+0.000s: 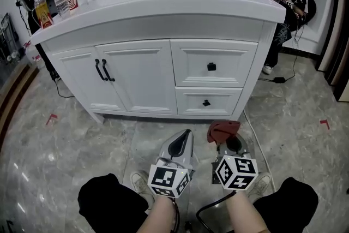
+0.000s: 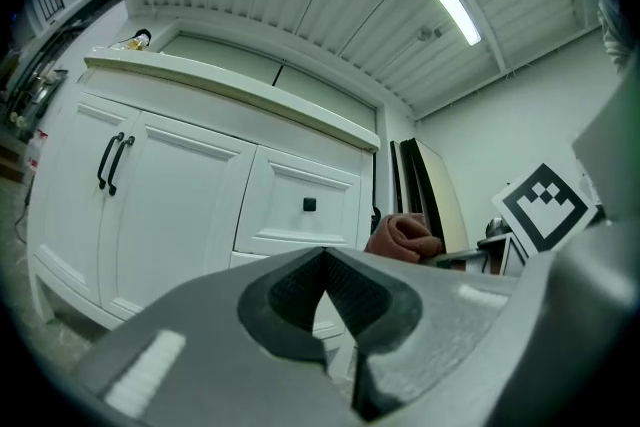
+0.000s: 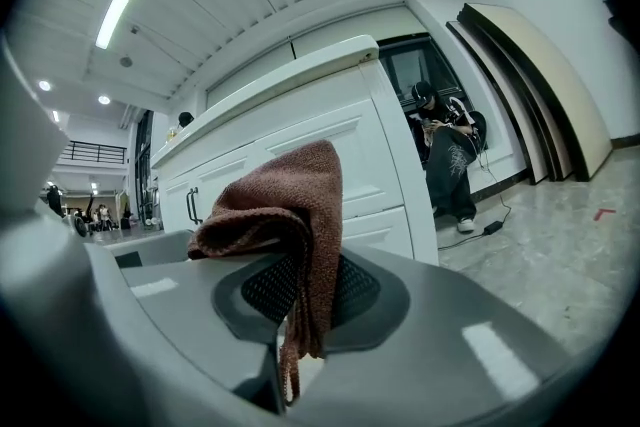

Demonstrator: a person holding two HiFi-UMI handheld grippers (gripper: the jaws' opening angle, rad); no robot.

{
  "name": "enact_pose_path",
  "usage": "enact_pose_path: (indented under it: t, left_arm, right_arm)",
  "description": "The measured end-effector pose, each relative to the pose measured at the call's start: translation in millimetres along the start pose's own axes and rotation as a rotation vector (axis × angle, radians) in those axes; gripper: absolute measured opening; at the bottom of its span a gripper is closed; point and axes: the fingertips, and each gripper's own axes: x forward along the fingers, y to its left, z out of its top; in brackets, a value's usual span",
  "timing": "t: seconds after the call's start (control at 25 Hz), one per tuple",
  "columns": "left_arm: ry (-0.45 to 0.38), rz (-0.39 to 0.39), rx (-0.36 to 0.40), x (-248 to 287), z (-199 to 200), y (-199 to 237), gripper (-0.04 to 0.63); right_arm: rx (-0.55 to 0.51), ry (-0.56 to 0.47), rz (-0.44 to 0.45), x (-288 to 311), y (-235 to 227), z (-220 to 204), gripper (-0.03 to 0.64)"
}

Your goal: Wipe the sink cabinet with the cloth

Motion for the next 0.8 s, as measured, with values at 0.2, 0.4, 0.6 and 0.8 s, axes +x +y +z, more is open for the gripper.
enact_pose_path:
  t: [0.2, 0.4, 0.6, 0.8]
  left_arm:
    - [0.004, -0.004, 0.035, 28, 5, 23, 0.000]
    - [0.005, -0.018, 0.138, 47, 18, 47, 0.000]
    - [-0.021, -0.002, 0.183, 58, 39, 74, 0.000]
    - [-0.034, 0.011, 0.190, 68, 45, 94, 0.000]
  right_arm:
    - [-0.017, -0.012, 0.038, 45, 7, 20, 0.078]
    - [-0.043, -0.050, 0.107, 92, 25, 54, 0.078]
    - [-0.056, -0.094, 0.177, 132, 52, 90, 0.078]
    - [-0.026, -0.122, 0.237, 167, 79, 123, 0.078]
